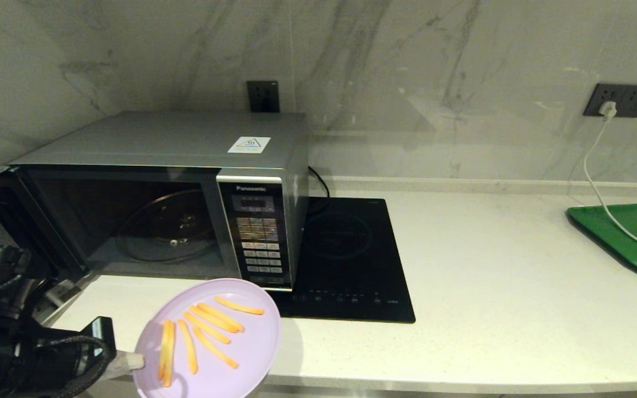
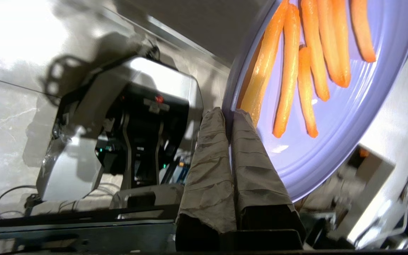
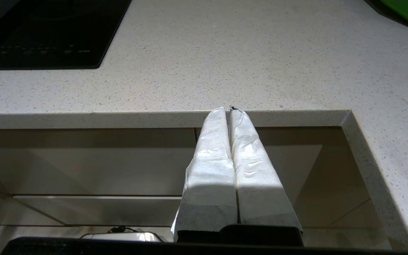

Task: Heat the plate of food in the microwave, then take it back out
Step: Put the plate in the microwave oven

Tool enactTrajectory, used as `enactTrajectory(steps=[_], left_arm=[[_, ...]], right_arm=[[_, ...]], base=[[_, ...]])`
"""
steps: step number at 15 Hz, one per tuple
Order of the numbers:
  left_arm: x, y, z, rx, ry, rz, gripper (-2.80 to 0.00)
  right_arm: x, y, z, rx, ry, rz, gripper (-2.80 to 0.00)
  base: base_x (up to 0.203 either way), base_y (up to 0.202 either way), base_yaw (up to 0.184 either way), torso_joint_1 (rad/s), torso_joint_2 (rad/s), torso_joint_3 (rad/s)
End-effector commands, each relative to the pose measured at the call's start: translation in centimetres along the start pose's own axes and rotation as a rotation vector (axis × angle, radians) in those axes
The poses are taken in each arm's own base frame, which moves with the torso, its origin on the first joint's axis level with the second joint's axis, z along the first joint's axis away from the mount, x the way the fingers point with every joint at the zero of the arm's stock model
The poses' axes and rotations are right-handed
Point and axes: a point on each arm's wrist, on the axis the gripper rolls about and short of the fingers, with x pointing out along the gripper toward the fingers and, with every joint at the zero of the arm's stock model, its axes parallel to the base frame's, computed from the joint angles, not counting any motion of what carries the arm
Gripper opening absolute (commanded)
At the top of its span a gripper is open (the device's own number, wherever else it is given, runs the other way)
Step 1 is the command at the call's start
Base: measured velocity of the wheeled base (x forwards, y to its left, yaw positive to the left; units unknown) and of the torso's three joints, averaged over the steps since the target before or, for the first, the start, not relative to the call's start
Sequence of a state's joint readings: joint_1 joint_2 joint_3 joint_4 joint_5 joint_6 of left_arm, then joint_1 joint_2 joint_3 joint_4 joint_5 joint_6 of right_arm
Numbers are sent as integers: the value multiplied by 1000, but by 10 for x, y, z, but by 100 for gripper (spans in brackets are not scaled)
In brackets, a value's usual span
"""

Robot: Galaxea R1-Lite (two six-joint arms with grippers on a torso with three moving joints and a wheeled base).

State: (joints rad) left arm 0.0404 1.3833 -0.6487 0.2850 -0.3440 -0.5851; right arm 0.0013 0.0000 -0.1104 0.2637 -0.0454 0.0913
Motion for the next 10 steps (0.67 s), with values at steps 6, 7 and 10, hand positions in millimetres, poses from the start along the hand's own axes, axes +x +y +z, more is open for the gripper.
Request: enactTrajectory(steps=[6, 7, 10], left_arm=[[-33, 65, 28, -220, -185, 54, -280], [-33, 69, 34, -246, -187, 55, -280], [-31, 74, 58, -397, -201, 42, -280]], right_arm=[[0, 0, 0, 1, 2, 0, -280], [0, 0, 0, 1, 2, 0, -280], [0, 0, 0, 1, 2, 0, -280]], base=[[0, 0, 0, 0, 0, 0], [0, 0, 0, 0, 0, 0], [0, 0, 0, 0, 0, 0]])
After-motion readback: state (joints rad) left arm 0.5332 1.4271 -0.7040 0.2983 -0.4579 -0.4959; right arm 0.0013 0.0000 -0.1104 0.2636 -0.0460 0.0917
